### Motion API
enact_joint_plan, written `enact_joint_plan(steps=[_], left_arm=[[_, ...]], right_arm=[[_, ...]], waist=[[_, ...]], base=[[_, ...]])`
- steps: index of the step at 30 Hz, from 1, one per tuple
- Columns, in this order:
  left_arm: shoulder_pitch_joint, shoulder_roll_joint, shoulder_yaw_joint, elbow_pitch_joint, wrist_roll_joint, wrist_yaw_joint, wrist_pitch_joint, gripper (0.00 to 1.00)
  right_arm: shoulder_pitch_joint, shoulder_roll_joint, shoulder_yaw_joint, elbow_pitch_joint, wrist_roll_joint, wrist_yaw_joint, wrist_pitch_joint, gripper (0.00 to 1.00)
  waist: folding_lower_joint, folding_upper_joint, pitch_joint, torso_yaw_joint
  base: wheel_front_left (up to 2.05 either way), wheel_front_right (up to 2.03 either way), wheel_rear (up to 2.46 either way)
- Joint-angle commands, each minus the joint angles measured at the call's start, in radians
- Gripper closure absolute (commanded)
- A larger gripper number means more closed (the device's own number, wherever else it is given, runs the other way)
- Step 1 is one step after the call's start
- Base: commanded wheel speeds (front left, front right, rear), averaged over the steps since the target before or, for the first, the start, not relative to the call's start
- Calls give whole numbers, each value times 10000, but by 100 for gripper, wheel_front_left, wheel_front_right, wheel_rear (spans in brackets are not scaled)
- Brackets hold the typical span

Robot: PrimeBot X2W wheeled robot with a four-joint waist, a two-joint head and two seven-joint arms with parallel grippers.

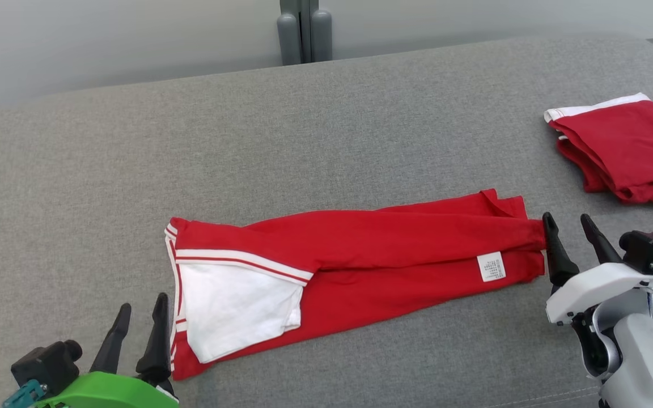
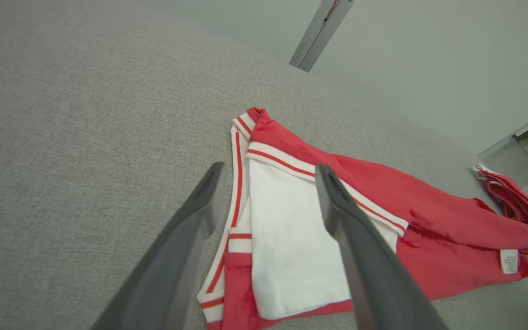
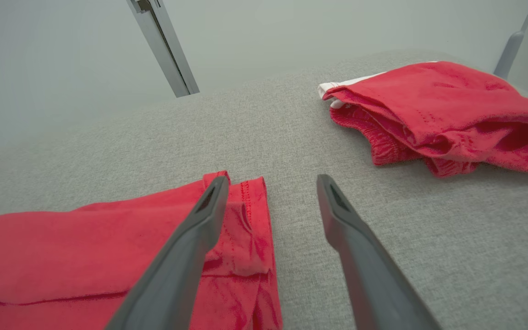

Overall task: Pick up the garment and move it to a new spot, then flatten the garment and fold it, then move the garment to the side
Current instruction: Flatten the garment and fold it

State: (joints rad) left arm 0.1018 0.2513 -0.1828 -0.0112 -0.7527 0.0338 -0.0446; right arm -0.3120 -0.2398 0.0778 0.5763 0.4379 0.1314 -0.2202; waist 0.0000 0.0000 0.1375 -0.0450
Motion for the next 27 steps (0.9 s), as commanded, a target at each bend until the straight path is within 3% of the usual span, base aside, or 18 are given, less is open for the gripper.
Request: enact_joint_plan(steps=[1,11,19,27], left_arm=[[128,-37,60,-30,133,88,-197,0],[-348,-307,-347,314,883,403,-738,0],[-504,-315,-538,585,1032,412,-785,0],[-578,-280,-560,709,1017,446,-832,0]], right_arm=[[228,95,-178,-129,-99,-17,-27,0],[383,736,-586,-462,-620,-17,1205,0],[-279,761,-1184,962,-1477,-17,2603,0],[-784,1014,-1346,2390,-1561,-16,3276,0]], waist=[[0,0,-163,50],[0,0,-557,210],[0,0,-466,671],[0,0,-374,1008]], base=[[0,0,0],[0,0,0],[0,0,0],[0,0,0]])
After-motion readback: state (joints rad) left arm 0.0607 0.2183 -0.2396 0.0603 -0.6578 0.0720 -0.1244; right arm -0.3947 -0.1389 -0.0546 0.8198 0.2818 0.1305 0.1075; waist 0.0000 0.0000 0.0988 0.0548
